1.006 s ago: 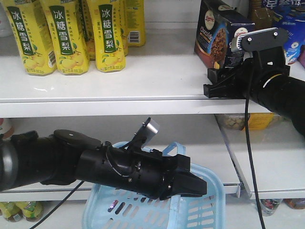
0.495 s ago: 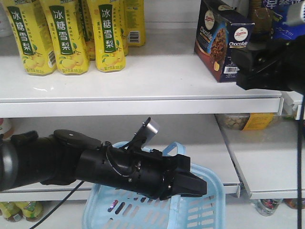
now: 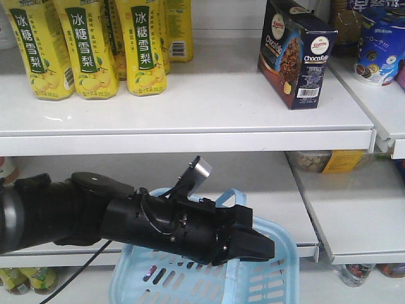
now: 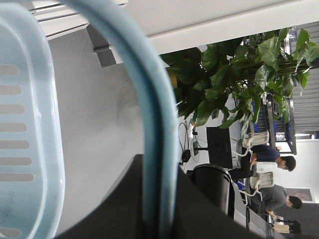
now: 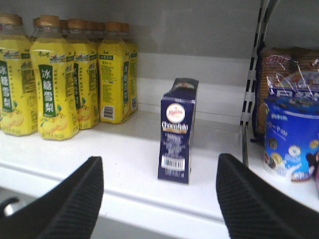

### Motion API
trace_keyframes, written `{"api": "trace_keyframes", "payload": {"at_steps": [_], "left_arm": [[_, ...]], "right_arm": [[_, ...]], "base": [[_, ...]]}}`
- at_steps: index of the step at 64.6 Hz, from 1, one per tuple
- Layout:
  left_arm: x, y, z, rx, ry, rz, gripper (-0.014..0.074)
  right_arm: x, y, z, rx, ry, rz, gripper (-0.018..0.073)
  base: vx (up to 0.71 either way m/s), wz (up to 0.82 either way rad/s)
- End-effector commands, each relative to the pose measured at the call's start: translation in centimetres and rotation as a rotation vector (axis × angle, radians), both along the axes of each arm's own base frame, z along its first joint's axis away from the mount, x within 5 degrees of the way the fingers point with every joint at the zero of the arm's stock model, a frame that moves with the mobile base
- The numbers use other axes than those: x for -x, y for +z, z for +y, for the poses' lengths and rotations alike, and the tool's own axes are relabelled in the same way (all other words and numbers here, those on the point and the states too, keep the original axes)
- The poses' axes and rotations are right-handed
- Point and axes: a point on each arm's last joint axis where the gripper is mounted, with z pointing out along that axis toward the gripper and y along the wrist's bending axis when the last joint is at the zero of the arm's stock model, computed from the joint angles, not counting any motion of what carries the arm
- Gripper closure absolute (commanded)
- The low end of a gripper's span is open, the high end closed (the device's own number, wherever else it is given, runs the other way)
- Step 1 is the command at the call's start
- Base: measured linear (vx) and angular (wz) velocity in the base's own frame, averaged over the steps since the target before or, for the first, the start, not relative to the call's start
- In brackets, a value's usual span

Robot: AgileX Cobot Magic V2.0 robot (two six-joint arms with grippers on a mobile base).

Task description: Left arm holds basket, right arm returns cookies

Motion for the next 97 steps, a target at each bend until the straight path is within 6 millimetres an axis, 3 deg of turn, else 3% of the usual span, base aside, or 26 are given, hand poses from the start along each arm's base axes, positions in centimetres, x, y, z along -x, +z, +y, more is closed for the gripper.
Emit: {"api": "trace_keyframes", "payload": {"at_steps": [1,13,25,42,52,56,66,97], "left_arm": [[0.2,3.1,0.0,0.121,0.016,-0.029,0.0603],[0.2,3.1,0.0,0.121,0.016,-0.029,0.0603],[0.2,3.1,0.0,0.121,0.016,-0.029,0.0603],[0.2,3.1,0.0,0.121,0.016,-0.029,0.0603],[0.2,3.1,0.0,0.121,0.016,-0.029,0.0603],[0.2,3.1,0.0,0.121,0.016,-0.029,0.0603],[0.2,3.1,0.0,0.121,0.016,-0.029,0.0603],[0.2,3.1,0.0,0.121,0.016,-0.029,0.0603]], "right_arm": [[1.7,-0.6,-0.7,-0.039,-0.014,-0.092,0.0114],[4.5,-6.0,-1.4,-0.078,-0.004,-0.068,0.0124],[6.5,-8.9,-2.0,-0.133,0.007,-0.124,0.0124],[5.4,-13.2,-1.6,-0.064,0.0,-0.009,0.0126],[5.3,-13.3,-1.7,-0.002,-0.015,-0.042,0.0209],[5.2,-13.5,-1.7,0.005,-0.016,-0.037,0.0284],[5.2,-13.3,-1.7,-0.007,-0.02,-0.059,0.0574],[5.2,-13.3,-1.7,-0.006,-0.019,-0.056,0.0567]], "base": [[0.0,0.0],[0.0,0.0],[0.0,0.0],[0.0,0.0],[0.0,0.0],[0.0,0.0],[0.0,0.0],[0.0,0.0]]}}
